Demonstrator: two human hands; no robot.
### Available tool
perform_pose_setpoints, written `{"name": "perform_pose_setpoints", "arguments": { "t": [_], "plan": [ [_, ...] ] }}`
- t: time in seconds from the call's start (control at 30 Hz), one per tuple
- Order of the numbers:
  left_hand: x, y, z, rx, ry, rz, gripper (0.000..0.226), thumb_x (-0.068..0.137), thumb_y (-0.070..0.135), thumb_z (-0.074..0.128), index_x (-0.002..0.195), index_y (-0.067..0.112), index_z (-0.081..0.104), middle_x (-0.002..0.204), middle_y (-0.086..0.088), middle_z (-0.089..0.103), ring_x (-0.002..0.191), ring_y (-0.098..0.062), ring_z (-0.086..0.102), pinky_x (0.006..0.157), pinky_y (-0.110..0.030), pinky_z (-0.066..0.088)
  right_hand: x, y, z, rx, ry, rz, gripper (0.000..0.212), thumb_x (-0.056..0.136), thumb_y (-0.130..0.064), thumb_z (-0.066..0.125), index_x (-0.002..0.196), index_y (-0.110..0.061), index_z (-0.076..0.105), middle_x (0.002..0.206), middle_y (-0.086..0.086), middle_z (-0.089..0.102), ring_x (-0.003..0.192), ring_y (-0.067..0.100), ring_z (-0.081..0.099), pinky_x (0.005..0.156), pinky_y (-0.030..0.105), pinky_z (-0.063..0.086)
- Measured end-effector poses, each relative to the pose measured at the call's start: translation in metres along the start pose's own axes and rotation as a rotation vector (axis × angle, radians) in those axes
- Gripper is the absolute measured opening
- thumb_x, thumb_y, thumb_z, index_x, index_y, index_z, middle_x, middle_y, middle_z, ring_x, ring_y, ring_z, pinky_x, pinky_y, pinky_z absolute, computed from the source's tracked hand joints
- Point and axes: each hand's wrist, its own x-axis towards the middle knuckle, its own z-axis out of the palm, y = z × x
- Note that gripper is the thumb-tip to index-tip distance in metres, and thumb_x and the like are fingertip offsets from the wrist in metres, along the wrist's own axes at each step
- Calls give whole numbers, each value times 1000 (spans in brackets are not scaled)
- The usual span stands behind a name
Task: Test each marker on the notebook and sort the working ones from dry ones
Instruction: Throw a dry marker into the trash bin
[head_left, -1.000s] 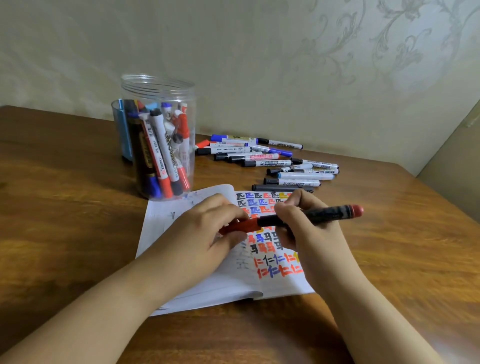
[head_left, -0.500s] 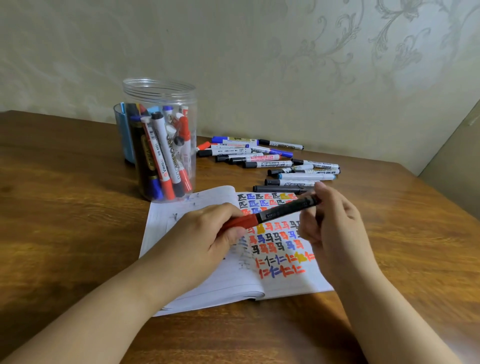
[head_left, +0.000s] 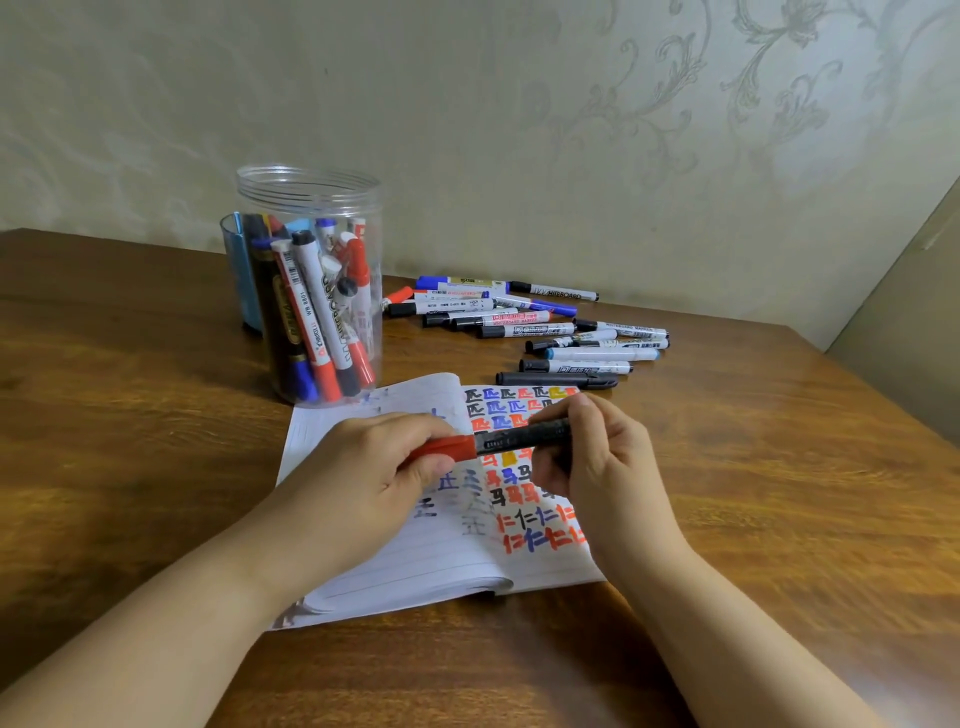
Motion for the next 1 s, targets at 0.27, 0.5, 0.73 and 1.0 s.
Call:
{"name": "perform_pose_setpoints", "arguments": {
  "t": [0.27, 0.5, 0.73, 1.0],
  "plan": [
    [3, -4, 0, 3, 63, -56, 16, 90, 27, 51, 104, 35, 51, 96, 23, 51, 90, 10, 47, 69, -4, 38, -2, -1, 0, -61, -103, -28, 36, 101, -29, 28, 95, -8, 58, 59, -2, 58, 58, 12, 49, 55, 21, 42],
    [5, -11, 1, 55, 108, -52, 18, 88, 23, 58, 105, 28, 56, 103, 13, 49, 100, -3, 47, 78, -9, 38, -1, -2, 0, -138, -79, -9, 22, 97, -32, 41, 98, -22, 61, 63, -3, 60, 54, 2, 50, 50, 17, 40],
    [1, 2, -9, 220, 41, -79, 23, 89, 22, 56, 111, 31, 55, 115, 15, 51, 111, -1, 44, 94, -19, 42, -5, -5, 2, -37, -180, 43, 17, 95, -24, 49, 93, -16, 65, 65, 0, 68, 57, 7, 57, 57, 19, 48],
    [-90, 29, -63, 399, 220, -82, 26, 88, 28, 58, 113, 31, 56, 108, 19, 52, 100, 1, 48, 85, -12, 39, -47, -42, 26, 10, -561, -37, 33, 77, -34, 50, 104, -26, 66, 81, 5, 70, 57, 16, 60, 50, 22, 45]
  ]
}}
